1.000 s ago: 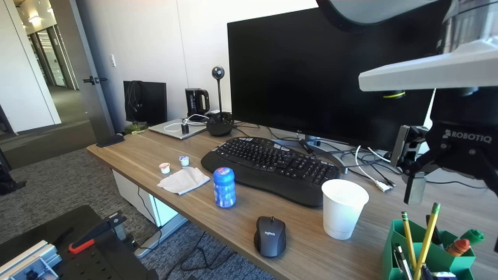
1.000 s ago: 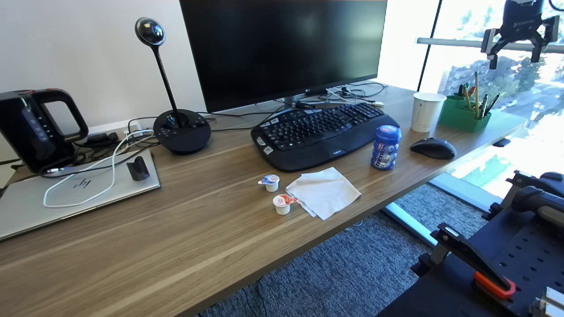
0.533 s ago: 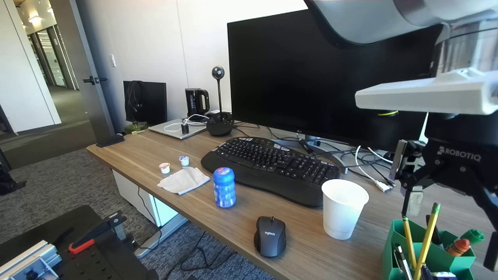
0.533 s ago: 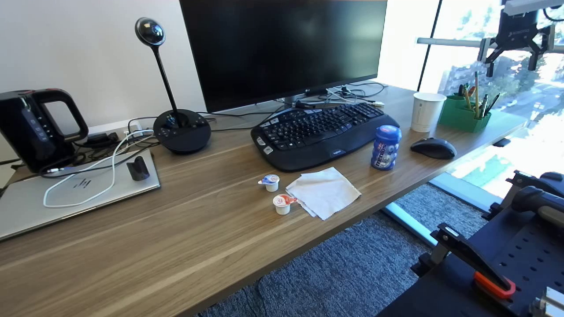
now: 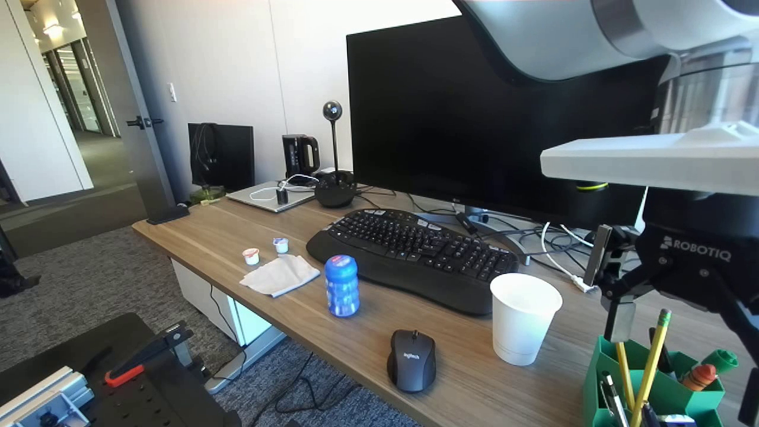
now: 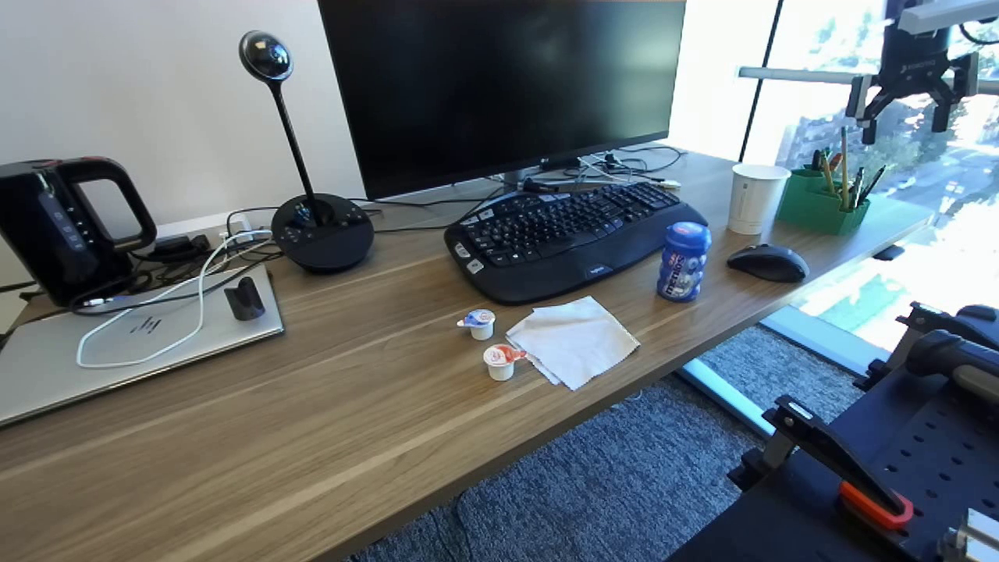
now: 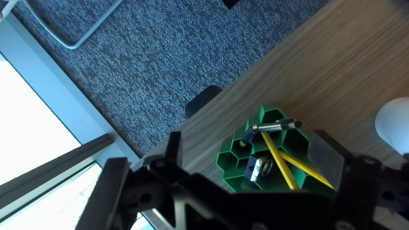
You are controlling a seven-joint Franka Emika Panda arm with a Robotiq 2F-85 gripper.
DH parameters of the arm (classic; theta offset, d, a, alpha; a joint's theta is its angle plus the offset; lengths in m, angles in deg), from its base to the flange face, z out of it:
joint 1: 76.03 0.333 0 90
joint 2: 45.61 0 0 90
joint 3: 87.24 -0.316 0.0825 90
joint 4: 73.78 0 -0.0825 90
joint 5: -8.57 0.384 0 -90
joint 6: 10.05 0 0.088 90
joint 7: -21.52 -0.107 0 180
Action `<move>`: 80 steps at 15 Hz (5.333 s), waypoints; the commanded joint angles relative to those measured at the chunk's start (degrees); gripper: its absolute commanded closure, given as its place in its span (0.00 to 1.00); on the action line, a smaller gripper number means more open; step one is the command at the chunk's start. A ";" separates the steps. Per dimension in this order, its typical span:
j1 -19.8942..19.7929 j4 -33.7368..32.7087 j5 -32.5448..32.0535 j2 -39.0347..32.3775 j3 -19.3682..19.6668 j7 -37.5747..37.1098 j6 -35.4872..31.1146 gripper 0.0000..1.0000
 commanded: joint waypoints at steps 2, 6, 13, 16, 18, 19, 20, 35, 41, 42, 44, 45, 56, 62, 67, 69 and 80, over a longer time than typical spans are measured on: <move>0.02 -0.45 -1.90 -0.69 -0.09 2.03 -0.46 0.00; 0.32 -0.64 -3.36 -1.35 0.17 1.68 -0.05 0.00; -0.29 -0.39 -1.93 -1.35 -0.53 1.48 0.14 0.00; -0.86 -0.82 -0.83 -1.62 -0.94 1.86 0.53 0.00; -1.10 -0.93 -0.47 -1.68 -1.13 2.17 0.95 0.00; -1.13 -1.09 -0.45 -1.81 -1.11 2.13 1.31 0.00; -1.14 -1.23 -0.43 -1.90 -1.08 2.06 1.68 0.00; -0.51 -0.36 -0.94 -1.67 -0.60 1.38 1.02 0.00; -0.51 -0.36 -0.94 -1.67 -0.60 1.38 1.03 0.00; -0.51 -0.36 -0.94 -1.67 -0.60 1.38 1.03 0.00; -0.45 -0.47 -1.00 -1.82 -0.51 1.07 0.79 0.00; -0.43 -0.63 -1.00 -1.95 -0.51 0.90 0.85 0.00; -2.64 -1.49 3.90 -1.12 -3.23 6.62 5.45 0.00; -3.15 -0.59 5.13 -0.64 -3.41 10.47 2.38 0.00; -4.32 0.95 7.61 0.05 -4.72 15.25 -3.08 0.00; -4.76 1.30 8.10 -0.04 -5.21 16.74 -3.85 0.00; -4.59 3.30 7.22 -1.27 -5.16 17.57 -8.88 0.00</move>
